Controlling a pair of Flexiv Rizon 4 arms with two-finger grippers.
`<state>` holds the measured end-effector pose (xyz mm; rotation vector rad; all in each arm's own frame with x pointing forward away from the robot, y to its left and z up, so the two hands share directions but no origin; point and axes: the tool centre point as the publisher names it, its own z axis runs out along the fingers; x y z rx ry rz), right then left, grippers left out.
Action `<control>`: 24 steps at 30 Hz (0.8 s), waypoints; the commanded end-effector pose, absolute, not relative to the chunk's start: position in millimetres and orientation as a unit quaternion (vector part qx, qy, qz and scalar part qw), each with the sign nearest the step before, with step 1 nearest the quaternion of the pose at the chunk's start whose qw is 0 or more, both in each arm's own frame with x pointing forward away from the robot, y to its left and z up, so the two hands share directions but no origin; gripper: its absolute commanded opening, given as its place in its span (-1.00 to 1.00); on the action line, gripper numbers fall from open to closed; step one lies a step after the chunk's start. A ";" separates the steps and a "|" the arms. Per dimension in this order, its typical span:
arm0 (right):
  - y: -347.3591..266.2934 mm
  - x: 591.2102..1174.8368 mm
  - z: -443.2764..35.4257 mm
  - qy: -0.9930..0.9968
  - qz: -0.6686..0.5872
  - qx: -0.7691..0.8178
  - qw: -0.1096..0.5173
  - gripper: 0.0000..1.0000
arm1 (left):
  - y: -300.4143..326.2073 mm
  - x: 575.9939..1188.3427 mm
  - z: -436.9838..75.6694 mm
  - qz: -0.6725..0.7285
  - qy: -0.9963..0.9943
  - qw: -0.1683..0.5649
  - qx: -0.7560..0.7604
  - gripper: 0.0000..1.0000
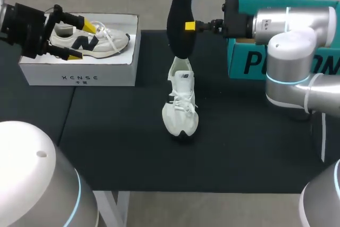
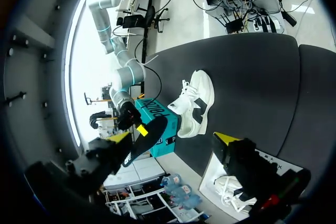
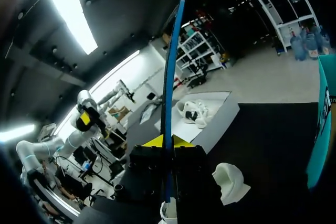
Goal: Take the shoe out of the shoebox, open the shoe tongue, remove and reinsert the insole, then place the shoe into the shoebox
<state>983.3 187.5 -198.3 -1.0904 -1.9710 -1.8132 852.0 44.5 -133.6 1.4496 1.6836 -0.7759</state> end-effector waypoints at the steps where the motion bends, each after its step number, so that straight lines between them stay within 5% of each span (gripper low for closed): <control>1: 189.1 988.6 -209.0 -0.674 -0.624 -0.379 0.112 -1.00 | 44.3 851.8 -133.6 -0.303 0.661 0.383 0.569 1.00; 24: 195.7 1014.3 -265.1 -0.661 -0.611 -0.412 0.142 -1.00 | 44.3 851.8 -133.6 -0.303 0.661 0.383 0.569 1.00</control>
